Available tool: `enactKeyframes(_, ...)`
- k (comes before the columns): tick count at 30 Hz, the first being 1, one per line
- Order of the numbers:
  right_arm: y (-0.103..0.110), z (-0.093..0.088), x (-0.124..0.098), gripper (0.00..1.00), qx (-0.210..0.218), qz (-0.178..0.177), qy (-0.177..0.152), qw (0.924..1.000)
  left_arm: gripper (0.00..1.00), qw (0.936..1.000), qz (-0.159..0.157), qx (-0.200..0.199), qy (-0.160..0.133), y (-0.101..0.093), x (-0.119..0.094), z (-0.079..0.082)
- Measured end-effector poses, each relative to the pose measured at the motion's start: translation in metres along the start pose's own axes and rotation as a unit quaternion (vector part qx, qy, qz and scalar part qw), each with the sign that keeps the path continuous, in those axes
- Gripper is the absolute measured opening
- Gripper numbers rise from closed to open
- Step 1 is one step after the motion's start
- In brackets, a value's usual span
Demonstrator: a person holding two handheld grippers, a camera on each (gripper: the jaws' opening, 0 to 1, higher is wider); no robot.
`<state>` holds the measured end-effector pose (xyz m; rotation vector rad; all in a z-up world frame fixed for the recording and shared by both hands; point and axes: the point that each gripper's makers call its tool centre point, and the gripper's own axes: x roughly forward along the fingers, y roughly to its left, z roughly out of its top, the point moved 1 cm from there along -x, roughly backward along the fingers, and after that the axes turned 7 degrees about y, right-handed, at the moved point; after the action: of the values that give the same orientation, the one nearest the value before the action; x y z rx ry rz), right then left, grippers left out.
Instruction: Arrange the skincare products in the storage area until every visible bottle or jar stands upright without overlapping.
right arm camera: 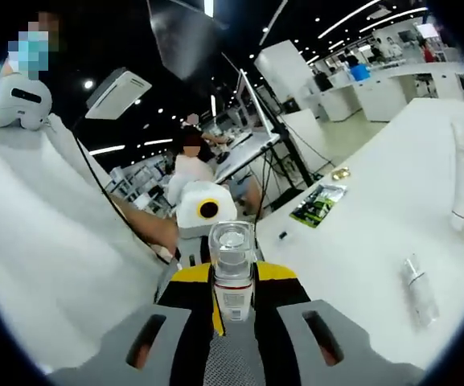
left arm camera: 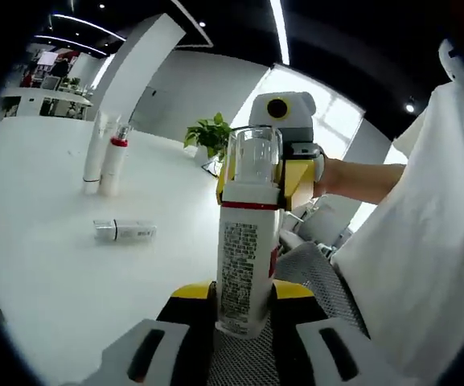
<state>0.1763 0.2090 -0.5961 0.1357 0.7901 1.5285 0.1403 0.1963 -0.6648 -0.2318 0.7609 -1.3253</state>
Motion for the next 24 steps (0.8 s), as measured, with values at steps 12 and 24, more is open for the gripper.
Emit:
enactKeyframes(12,-0.018,0.013,0.009,0.18,0.033,-0.072,-0.065,0.9947,0.23,0.9969,0.078,0.003,-0.015,0.022,-0.01,0.006)
enactKeyframes(24,-0.042,0.004,0.023,0.21,0.102,-0.19,-0.092,0.9721,0.23,0.9792,0.194,-0.036,-0.048,0.062,-0.036,0.012)
